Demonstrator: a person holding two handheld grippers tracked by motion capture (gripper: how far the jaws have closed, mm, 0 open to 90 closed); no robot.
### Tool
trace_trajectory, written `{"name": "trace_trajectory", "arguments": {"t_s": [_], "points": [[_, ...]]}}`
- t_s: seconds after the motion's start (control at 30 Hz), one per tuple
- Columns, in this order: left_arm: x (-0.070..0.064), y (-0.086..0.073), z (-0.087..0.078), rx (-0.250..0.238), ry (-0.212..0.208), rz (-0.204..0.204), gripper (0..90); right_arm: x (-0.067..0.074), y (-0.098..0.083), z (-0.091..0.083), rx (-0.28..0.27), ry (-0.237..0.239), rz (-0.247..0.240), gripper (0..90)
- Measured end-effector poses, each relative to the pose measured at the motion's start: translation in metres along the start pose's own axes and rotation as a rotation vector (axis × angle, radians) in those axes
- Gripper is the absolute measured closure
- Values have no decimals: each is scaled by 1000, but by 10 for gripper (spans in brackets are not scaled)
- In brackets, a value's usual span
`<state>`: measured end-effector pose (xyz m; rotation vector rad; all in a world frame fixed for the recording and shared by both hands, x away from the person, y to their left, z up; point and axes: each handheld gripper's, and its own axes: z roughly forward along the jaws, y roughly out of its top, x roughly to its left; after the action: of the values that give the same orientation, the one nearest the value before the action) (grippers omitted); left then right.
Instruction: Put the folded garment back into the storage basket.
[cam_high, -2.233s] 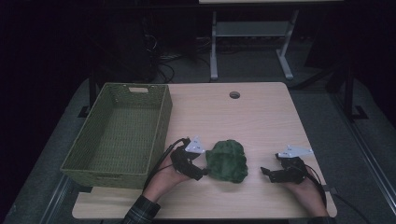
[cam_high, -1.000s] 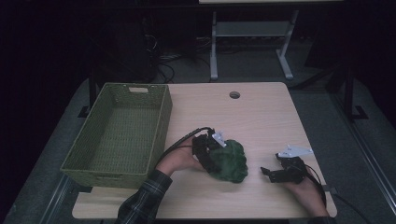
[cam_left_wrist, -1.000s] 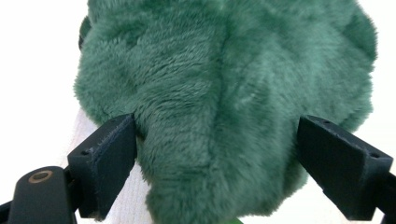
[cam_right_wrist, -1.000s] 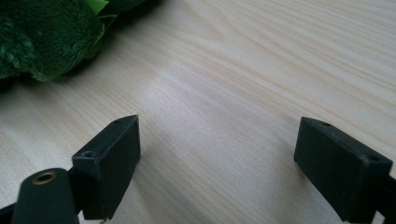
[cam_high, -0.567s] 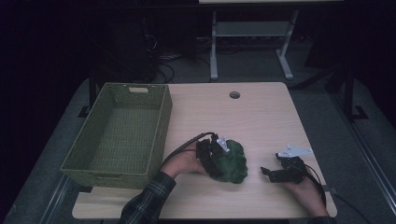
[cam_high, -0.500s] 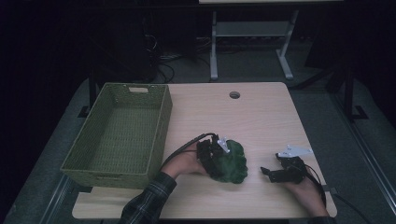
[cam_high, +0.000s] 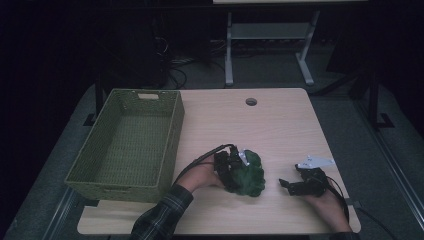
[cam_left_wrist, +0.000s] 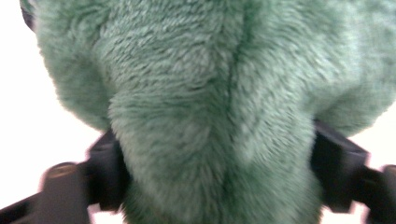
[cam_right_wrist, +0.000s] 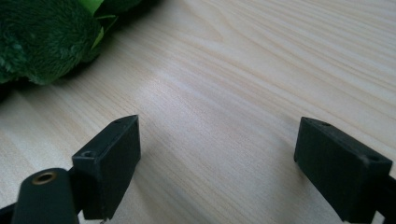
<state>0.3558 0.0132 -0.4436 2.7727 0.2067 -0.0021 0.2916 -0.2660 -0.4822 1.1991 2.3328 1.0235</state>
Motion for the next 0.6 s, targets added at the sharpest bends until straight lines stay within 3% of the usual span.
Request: {"name": "trace_trajectory", "arguments": {"t_s": [0.13,0.27,0.6], "points": [[2,1,-3,7,-16,-7,513,0,0,0,1,0,2,143],[2,2,-4,6,-28,-16,629,0,0,0,1,0,3,144],[5,0,-10,-6,-49,-68,659,0,0,0,1,0,6,144]]}}
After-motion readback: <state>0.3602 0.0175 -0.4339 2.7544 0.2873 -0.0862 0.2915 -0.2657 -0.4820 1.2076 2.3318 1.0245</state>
